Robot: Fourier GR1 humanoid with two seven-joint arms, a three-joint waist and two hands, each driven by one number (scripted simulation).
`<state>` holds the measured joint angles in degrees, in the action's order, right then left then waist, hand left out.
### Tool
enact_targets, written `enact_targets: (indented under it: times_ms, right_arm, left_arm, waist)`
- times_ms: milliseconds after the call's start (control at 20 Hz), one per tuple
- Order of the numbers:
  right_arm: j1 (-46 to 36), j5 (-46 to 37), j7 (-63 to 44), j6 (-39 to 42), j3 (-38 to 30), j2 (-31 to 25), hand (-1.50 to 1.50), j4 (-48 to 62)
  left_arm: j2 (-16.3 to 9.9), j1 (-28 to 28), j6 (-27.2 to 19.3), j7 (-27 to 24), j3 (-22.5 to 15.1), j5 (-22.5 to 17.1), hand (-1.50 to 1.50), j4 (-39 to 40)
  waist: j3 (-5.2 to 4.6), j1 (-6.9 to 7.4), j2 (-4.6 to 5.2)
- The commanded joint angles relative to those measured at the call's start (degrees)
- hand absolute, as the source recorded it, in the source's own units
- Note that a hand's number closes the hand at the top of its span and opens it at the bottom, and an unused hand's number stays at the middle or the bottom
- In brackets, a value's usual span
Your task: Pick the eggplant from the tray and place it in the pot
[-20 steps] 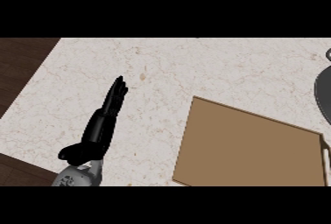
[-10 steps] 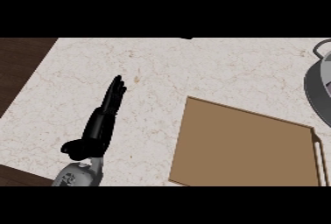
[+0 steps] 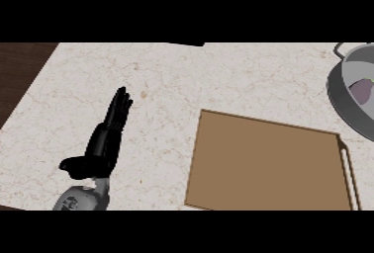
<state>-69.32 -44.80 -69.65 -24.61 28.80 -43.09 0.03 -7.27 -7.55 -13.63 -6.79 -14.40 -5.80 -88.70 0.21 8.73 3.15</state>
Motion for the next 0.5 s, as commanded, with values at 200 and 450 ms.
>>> enact_targets:
  times_ms: [200,450]
  right_arm:
    - [3.9,4.83,-10.39,-7.09,-4.95,3.29,1.5,-0.03]
    - [7.74,8.61,-9.21,-9.31,-8.77,3.55,1.5,-0.03]
  left_arm:
    - [-0.16,0.81,-0.28,0.59,1.36,-0.7,0.0,0.56]
    - [-0.65,-0.4,-1.04,0.3,3.32,-0.78,0.0,0.45]
  waist:
    - [0.17,-2.31,-0.36]
    - [0.16,-3.53,-0.59]
